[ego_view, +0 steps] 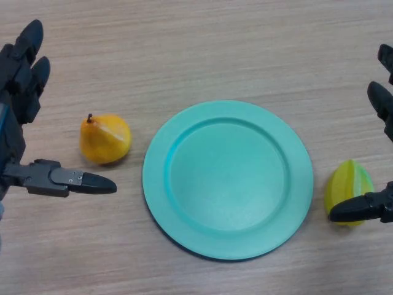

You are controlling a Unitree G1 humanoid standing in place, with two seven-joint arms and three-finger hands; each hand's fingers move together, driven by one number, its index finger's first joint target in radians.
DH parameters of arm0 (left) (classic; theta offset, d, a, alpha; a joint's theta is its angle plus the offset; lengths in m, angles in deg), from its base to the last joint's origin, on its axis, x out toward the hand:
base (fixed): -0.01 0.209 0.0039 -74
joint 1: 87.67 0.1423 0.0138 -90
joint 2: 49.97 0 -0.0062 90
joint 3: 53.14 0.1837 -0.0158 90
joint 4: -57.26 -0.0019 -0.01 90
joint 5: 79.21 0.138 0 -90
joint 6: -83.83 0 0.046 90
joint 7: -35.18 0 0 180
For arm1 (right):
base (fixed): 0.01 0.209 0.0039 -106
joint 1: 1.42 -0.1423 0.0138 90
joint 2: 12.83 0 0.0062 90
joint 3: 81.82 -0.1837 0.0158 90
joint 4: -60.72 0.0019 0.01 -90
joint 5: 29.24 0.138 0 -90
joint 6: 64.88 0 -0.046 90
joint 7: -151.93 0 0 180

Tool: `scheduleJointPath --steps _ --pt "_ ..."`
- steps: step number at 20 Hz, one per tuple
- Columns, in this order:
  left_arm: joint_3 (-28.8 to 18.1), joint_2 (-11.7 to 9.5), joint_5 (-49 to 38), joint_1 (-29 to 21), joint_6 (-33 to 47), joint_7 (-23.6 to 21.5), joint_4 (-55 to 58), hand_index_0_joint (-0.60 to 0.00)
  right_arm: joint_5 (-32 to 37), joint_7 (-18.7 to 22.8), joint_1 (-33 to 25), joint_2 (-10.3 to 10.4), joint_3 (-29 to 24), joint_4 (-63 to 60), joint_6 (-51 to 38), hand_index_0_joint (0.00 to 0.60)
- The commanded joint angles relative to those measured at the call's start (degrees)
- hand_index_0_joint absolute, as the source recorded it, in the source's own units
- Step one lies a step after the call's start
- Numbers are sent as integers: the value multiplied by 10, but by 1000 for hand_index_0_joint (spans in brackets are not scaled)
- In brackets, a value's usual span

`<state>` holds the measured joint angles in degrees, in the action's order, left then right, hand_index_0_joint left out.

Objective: Pick up the yellow pear and place it on the plate

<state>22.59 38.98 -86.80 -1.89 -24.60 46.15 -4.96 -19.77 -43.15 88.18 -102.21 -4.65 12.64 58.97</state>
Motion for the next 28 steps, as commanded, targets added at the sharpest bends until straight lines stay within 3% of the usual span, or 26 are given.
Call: scheduleJointPath --steps 1,10,15,20,28 --pt "-22 -27 -1 -15 94 -10 29 0 1 -2 -14 -24 -38 19 -100 0" --pt "-40 -39 -1 -18 129 4 -22 0 1 6 -13 -21 -33 37 -84 0" --pt "-34 -63 -11 -57 175 -1 -155 0 -22 19 -15 -19 -21 38 -87 0" --pt "4 -71 19 -106 255 -19 -317 0 -31 22 -18 -16 -14 40 -78 0" --pt "57 -52 50 -178 337 -41 -494 0 -42 13 -29 -20 0 35 -53 0"
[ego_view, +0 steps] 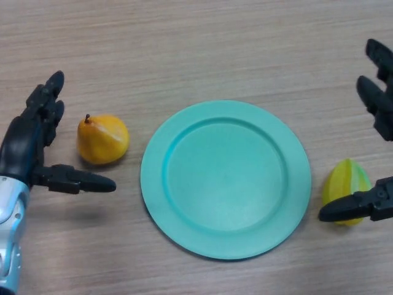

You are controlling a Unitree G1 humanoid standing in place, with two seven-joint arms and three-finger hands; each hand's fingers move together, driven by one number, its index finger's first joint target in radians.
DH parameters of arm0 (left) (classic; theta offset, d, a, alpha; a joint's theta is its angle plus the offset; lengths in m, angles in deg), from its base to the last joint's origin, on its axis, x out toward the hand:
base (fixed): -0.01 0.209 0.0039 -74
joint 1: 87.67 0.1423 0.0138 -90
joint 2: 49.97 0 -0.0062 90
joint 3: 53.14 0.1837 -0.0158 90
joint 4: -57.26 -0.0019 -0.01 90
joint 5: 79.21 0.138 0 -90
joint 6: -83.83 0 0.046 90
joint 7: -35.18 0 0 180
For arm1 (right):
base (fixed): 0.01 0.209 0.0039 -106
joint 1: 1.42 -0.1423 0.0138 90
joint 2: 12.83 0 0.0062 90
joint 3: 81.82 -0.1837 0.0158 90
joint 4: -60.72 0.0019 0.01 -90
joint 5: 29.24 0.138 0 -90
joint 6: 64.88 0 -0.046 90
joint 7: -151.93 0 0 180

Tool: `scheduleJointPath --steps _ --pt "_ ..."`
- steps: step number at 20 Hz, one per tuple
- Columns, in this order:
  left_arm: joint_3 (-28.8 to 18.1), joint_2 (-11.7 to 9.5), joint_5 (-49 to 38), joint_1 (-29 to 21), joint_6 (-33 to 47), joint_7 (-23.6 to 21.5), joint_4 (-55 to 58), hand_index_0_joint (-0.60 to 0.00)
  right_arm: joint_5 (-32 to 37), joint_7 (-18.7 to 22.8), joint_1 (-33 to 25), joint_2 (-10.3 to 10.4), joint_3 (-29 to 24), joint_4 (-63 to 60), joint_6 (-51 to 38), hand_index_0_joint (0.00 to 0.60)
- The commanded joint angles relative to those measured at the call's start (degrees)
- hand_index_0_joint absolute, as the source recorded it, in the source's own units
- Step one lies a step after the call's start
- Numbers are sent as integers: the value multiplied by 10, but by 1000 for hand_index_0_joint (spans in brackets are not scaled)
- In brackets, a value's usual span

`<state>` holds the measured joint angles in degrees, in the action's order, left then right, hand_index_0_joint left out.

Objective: Pick up the yellow pear and place it on the plate

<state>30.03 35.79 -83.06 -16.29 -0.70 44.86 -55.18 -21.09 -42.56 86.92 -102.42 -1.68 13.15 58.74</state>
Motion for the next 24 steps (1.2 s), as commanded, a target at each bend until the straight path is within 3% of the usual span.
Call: scheduleJointPath --steps 1,9,10,13,14,15,20,23,24 --pt "-10 -17 25 -46 106 -32 -18 0 -29 5 -16 -17 -32 29 -53 0" --pt "11 -2 65 -132 186 -81 -177 0 -25 3 -17 -18 -39 15 -74 0" --pt "12 -2 68 -135 191 -85 -183 -51 -24 3 -18 -18 -40 15 -75 0" --pt "18 -4 102 -149 240 -125 -228 -450 -26 6 -20 -20 -39 11 -81 0" --pt "25 -7 134 -162 274 -153 -265 -550 -28 8 -20 -20 -36 8 -84 0" --pt "29 -9 158 -171 298 -173 -293 -600 -31 9 -20 -20 -33 7 -87 0" --pt "24 -8 144 -152 266 -141 -244 -600 -26 10 -17 -17 -30 19 -72 0" --pt "10 -16 141 -112 208 -143 -100 -600 -21 6 -15 -18 -30 35 -44 0" --pt "3 -12 107 -98 179 -118 -47 -600 -21 5 -15 -19 -30 38 -39 0"
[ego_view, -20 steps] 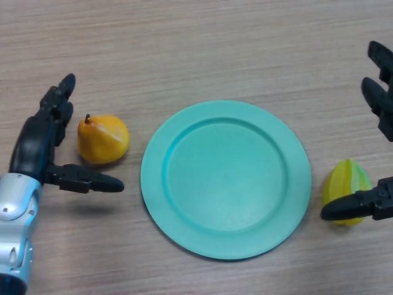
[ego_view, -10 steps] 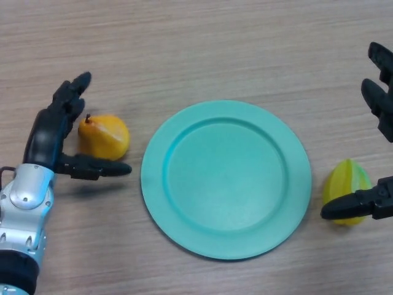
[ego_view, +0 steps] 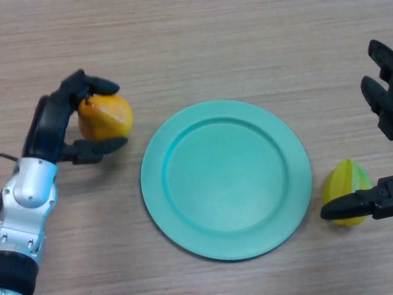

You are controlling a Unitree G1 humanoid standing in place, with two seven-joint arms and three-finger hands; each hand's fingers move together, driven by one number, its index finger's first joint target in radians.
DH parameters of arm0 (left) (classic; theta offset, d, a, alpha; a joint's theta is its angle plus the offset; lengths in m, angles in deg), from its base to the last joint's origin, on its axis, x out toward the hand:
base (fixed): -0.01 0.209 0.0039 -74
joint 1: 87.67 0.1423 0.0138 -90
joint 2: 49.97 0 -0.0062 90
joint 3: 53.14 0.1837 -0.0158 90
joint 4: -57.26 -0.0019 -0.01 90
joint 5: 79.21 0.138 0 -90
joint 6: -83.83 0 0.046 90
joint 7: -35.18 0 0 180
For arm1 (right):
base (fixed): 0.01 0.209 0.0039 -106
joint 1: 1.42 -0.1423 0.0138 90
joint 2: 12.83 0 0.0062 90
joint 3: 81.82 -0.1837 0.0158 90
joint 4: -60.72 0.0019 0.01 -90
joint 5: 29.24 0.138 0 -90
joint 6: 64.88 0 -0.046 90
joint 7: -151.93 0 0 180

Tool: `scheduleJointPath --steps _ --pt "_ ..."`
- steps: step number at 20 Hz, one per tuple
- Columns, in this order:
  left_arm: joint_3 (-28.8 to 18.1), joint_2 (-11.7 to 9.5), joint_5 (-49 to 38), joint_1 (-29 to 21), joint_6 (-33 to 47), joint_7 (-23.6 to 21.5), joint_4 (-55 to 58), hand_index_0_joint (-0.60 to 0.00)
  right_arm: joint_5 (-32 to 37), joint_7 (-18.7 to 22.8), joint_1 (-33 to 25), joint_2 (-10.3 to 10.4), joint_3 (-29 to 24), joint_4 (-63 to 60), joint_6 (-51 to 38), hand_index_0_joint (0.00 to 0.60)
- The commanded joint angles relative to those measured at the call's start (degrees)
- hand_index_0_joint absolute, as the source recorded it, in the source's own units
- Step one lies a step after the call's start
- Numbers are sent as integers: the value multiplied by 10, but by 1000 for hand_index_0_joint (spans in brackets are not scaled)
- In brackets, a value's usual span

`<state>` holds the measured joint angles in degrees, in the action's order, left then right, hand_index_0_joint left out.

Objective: Pick up the yellow pear and place it on the plate

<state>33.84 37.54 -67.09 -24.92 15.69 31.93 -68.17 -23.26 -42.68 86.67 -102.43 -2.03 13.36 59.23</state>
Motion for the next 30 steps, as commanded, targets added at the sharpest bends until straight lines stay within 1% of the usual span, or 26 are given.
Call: scheduleJointPath --steps 1,3,4,5,6,7,8,9,11,13,14,15,17,18,19,20,22,24,25,26,27,28,30 --pt "-43 -21 -106 14 -48 42 172 -600 3 4 -13 -18 -27 41 -38 0" --pt "-37 -10 -155 43 -137 60 305 -600 9 4 -15 -17 -32 49 -28 0" --pt "-27 -3 -159 52 -165 65 342 -600 10 5 -16 -17 -34 49 -30 0" --pt "-9 15 -172 69 -221 79 408 -600 11 9 -17 -18 -36 48 -34 0" --pt "9 26 -163 80 -236 85 438 -600 10 9 -16 -19 -38 49 -35 0" --pt "36 48 -145 96 -251 96 477 -600 5 9 -15 -21 -40 48 -40 0" --pt "57 58 -130 107 -247 94 485 -600 4 8 -12 -20 -43 49 -42 0" --pt "90 69 -108 122 -256 97 493 -600 4 9 -7 -17 -46 50 -47 0" --pt "129 74 -98 128 -263 85 470 -600 12 8 -1 -15 -53 55 -41 0" --pt "152 76 -109 123 -273 74 440 -600 12 9 2 -15 -57 56 -45 0" --pt "158 76 -105 122 -270 78 432 -600 12 8 7 -14 -59 57 -49 0" --pt "167 76 -91 119 -261 96 419 -600 18 6 11 -12 -66 62 -47 0" --pt "175 76 -54 110 -250 126 392 -600 28 1 15 -14 -80 71 -31 0" --pt "178 76 -22 106 -234 128 374 -600 26 -1 16 -15 -84 71 -33 0" --pt "177 76 35 96 -204 123 342 -600 25 -3 18 -16 -90 74 -30 0" --pt "173 76 46 92 -191 118 331 -600 24 -4 19 -15 -92 74 -32 0" --pt "173 76 17 87 -195 108 318 -600 28 -3 21 -14 -102 75 -33 0" --pt "177 76 7 85 -205 106 316 -401 28 -1 19 -15 -103 75 -32 0" --pt "181 76 13 85 -208 102 315 -252 29 0 21 -14 -105 74 -35 0" --pt "184 76 20 85 -212 100 315 -152 32 2 21 -13 -106 74 -35 0" --pt "185 76 21 91 -238 105 336 -20 37 5 24 -13 -109 75 -33 0" --pt "183 76 16 93 -252 108 348 0 39 6 24 -13 -110 75 -30 0" --pt "177 76 5 99 -268 110 382 0 41 8 22 -13 -110 73 -30 0"
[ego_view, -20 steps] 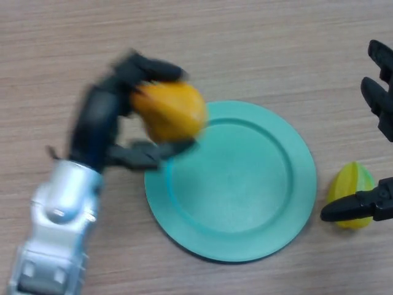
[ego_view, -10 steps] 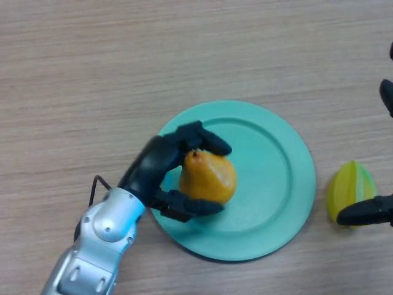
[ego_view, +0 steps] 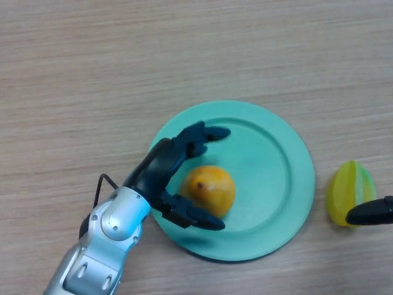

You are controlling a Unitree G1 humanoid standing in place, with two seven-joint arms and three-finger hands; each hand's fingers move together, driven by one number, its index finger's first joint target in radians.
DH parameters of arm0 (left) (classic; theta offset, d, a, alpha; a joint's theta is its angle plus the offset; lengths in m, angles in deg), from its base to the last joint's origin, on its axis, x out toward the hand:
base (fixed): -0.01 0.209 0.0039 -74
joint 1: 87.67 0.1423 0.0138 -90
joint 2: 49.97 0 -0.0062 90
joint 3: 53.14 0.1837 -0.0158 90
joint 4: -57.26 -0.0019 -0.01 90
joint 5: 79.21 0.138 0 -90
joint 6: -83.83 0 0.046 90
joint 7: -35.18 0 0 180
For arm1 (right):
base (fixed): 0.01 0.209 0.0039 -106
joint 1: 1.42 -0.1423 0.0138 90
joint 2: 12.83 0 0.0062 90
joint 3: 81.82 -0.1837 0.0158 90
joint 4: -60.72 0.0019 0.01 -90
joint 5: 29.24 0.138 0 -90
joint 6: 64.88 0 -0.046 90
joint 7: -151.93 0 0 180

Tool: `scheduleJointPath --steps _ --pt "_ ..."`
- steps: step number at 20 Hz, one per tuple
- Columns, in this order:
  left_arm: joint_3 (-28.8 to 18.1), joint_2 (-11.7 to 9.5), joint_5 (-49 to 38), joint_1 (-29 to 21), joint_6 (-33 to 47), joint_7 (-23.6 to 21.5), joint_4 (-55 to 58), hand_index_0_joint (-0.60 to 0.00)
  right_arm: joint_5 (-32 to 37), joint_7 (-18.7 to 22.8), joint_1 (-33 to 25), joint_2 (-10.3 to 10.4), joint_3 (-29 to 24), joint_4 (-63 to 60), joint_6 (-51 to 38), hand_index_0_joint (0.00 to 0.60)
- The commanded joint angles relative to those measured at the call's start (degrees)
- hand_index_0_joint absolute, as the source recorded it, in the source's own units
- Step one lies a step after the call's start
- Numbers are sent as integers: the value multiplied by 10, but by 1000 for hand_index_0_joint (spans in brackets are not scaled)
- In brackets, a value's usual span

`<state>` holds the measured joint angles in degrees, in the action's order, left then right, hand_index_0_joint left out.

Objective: Pick up the yellow pear and place it on the plate

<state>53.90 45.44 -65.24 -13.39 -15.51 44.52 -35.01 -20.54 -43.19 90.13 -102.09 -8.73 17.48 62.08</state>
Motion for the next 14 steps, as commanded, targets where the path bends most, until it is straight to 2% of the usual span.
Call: scheduleJointPath --steps 1,4,6,7,8,9,11,14 --pt "-33 -3 -20 0 38 -9 97 0 13 13 -12 -17 -42 30 -62 0" --pt "-73 -3 11 15 85 -2 146 0 16 10 -17 -21 -41 23 -59 0" --pt "-127 -4 -8 20 108 21 178 0 4 7 -24 -27 -37 4 -81 0" --pt "-164 -15 -52 19 102 33 202 0 -4 8 -31 -30 -32 -12 -98 0" --pt "-181 -25 -78 19 88 40 215 0 -7 8 -34 -31 -28 -20 -104 0" --pt "-215 -45 -132 24 44 55 245 0 -5 6 -43 -36 -24 -31 -106 0" --pt "-262 -72 -196 34 21 58 265 0 -6 2 -55 -42 -16 -56 -122 0" --pt "-310 -96 -265 56 -8 59 277 0 -20 -6 -69 -50 -2 -91 -147 0"
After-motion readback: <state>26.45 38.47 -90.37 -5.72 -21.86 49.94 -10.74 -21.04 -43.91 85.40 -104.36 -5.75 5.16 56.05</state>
